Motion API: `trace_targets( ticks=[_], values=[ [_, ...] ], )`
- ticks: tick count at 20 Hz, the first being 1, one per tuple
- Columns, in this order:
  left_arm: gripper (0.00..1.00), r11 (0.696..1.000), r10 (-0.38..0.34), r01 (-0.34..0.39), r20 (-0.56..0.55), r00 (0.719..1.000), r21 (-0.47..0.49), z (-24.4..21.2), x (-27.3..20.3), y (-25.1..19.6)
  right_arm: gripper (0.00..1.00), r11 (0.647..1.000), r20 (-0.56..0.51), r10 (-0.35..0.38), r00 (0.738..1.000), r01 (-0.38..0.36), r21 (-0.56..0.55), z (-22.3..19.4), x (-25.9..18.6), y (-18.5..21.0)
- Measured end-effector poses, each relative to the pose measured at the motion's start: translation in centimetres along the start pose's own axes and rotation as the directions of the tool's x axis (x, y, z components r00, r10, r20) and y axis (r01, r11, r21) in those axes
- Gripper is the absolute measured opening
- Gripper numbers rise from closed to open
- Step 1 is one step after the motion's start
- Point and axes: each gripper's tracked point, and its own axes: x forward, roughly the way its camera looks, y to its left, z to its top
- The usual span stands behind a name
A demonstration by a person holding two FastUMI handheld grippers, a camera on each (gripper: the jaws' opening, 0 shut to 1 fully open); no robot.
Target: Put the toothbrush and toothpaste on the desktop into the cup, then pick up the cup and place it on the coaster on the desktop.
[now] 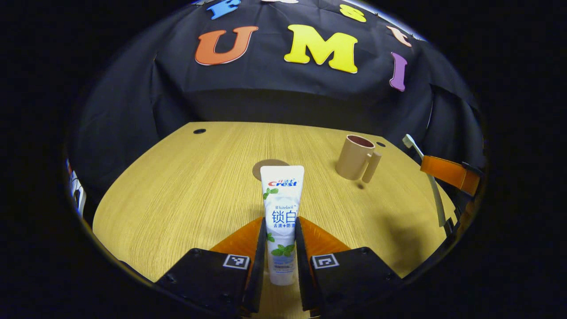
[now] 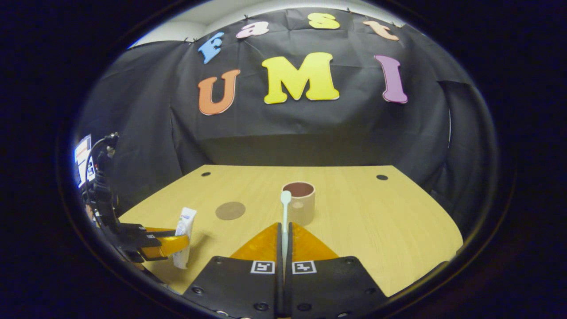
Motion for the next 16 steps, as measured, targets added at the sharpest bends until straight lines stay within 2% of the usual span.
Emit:
trace_targets(
  ticks=[3,4,5,6,7,8,10,11,12,13,16],
  values=[
    [0.37,1.000,-0.015,0.014,0.058,0.998,0.014,1.5,-0.9,-0.4,0.00,1.000,0.047,0.006,0.999,-0.006,0.000,2.8,2.0,-0.2],
    [0.42,1.000,-0.018,0.017,0.070,0.997,0.014,1.8,-0.4,-0.4,0.00,1.000,0.066,0.007,0.998,-0.007,0.001,4.0,2.9,-0.4],
    [0.37,1.000,-0.018,0.017,0.079,0.997,0.011,2.0,0.2,-0.4,0.00,1.000,0.089,0.012,0.996,-0.013,0.004,5.3,3.7,-0.6],
    [0.37,1.000,-0.020,0.019,0.087,0.996,0.006,2.2,0.7,-0.3,0.00,1.000,0.120,0.017,0.993,-0.018,0.010,6.7,4.8,-0.8],
    [0.41,1.000,-0.024,0.023,0.096,0.995,0.006,2.2,1.3,-0.3,0.00,1.000,0.155,0.020,0.988,-0.022,0.015,8.1,5.9,-1.2],
    [0.37,1.000,-0.022,0.021,0.104,0.994,0.011,2.4,1.9,-0.3,0.00,0.999,0.193,0.025,0.981,-0.030,0.020,9.7,7.1,-1.4],
    [0.37,1.000,-0.010,0.007,0.125,0.992,0.021,2.5,2.9,0.1,0.00,0.998,0.256,0.040,0.966,-0.049,0.026,11.9,9.0,-2.0],
    [0.37,1.000,-0.011,0.008,0.132,0.991,0.023,2.4,3.4,0.2,0.00,0.998,0.277,0.050,0.960,-0.060,0.027,12.6,10.0,-2.2],
    [0.42,1.000,-0.013,0.010,0.139,0.990,0.022,2.5,3.8,0.2,0.00,0.997,0.292,0.065,0.954,-0.075,0.023,13.2,11.1,-2.2],
    [0.37,1.000,-0.020,0.018,0.154,0.988,0.018,2.0,4.4,0.1,0.00,0.996,0.292,0.085,0.953,-0.091,0.010,13.2,12.0,-2.1],
    [0.37,0.999,-0.041,0.038,0.175,0.984,0.020,2.7,5.1,-0.7,0.00,0.994,0.290,0.114,0.950,-0.106,-0.040,13.3,15.1,-2.1]
  ],
)
